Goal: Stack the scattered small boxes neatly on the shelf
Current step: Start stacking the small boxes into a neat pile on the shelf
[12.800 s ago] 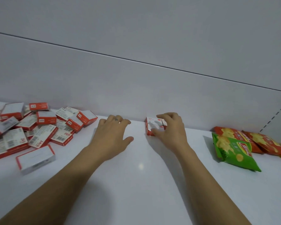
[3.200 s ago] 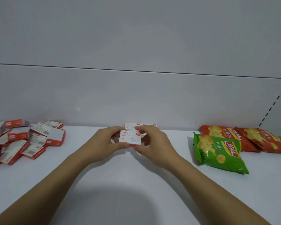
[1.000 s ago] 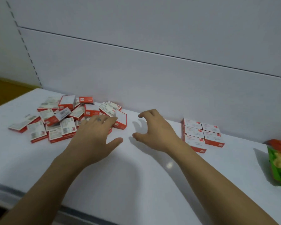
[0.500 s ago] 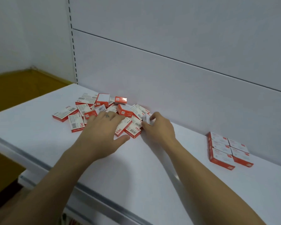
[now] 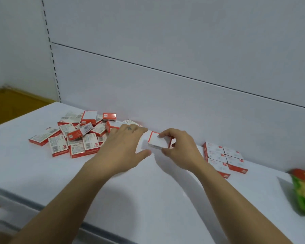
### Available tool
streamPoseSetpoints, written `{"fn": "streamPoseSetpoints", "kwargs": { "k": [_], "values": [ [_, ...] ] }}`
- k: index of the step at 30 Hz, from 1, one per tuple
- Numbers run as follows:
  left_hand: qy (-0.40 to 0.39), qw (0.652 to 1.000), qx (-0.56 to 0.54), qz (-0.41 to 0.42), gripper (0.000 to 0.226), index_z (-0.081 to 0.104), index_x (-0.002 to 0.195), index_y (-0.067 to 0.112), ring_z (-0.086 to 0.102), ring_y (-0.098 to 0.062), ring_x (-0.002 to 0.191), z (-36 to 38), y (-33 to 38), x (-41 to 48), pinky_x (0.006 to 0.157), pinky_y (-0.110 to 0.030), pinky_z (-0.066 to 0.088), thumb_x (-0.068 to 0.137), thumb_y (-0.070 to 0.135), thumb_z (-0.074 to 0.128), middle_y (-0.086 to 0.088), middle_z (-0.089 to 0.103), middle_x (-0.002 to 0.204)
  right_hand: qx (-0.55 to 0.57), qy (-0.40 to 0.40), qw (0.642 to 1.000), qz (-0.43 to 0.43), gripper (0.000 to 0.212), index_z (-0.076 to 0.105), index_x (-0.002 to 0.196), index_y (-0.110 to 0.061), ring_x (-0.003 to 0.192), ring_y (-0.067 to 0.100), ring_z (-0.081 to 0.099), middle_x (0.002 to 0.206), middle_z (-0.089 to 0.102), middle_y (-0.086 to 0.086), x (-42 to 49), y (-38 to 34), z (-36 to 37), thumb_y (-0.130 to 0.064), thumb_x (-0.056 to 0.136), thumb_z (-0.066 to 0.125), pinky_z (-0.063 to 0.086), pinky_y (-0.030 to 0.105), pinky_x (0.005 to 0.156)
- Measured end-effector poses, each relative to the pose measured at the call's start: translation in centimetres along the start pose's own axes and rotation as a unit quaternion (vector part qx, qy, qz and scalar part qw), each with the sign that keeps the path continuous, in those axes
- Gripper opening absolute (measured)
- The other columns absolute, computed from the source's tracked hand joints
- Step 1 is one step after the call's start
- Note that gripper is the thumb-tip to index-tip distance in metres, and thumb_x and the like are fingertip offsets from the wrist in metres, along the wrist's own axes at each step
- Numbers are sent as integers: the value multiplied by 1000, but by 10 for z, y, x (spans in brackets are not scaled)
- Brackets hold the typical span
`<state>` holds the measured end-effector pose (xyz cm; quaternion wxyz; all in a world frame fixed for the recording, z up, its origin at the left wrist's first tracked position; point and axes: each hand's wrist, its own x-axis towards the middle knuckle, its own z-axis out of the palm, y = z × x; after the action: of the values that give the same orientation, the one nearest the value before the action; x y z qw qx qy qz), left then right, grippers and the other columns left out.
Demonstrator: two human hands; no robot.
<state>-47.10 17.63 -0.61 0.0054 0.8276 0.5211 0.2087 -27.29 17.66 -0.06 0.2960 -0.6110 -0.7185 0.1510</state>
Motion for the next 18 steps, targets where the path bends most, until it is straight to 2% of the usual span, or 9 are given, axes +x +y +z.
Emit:
{"fn": "streamPoseSetpoints", "kwargs": {
  "k": [4, 8, 10, 13, 15, 18],
  "values": [
    [4, 999, -17, 48, 66, 30, 143, 32, 29, -18, 133, 3, 27, 22, 104, -39, 25, 85, 58, 51, 6, 38, 144, -14, 24, 1000, -4, 45, 60, 102, -41, 95, 9, 55, 96, 48, -22, -20, 19, -33, -6, 76, 70, 44, 20, 78],
    [-8, 995, -30, 97, 71, 26, 144, 32, 30, -18, 132, 10, 60, 44, 103, -40, 26, 84, 57, 54, 6, 36, 145, -9, 53, 998, 8, 55, 50, 102, -50, 93, -6, 52, 99, 47, -26, -39, 39, -60, -5, 77, 68, 38, 10, 73],
    [-18, 992, -34, 120, 73, 25, 144, 33, 29, -18, 132, 16, 76, 54, 103, -39, 26, 83, 56, 57, 7, 36, 145, 1, 72, 997, 24, 57, 48, 107, -50, 94, -8, 52, 104, 50, -25, -46, 49, -70, -6, 77, 67, 40, 11, 74],
    [-28, 988, -52, 143, 74, 24, 145, 35, 29, -16, 132, 28, 96, 66, 103, -37, 25, 83, 54, 60, 8, 36, 145, 25, 105, 993, 47, 64, 45, 123, -41, 97, -1, 55, 114, 56, -19, -52, 64, -80, -1, 78, 66, 47, 19, 82],
    [-33, 985, -71, 153, 73, 26, 144, 35, 32, -15, 131, 37, 106, 72, 104, -36, 26, 83, 51, 62, 9, 38, 144, 29, 119, 991, 57, 70, 40, 131, -38, 100, 9, 55, 114, 56, -22, -55, 72, -85, 2, 78, 64, 50, 29, 84],
    [-30, 979, -123, 159, 66, 33, 138, 34, 40, -12, 124, 52, 119, 75, 101, -33, 30, 82, 46, 65, 12, 47, 136, 20, 121, 990, 68, 75, 37, 133, -40, 101, 13, 54, 111, 52, -30, -59, 83, -90, 3, 77, 62, 49, 32, 84]
  ]
}}
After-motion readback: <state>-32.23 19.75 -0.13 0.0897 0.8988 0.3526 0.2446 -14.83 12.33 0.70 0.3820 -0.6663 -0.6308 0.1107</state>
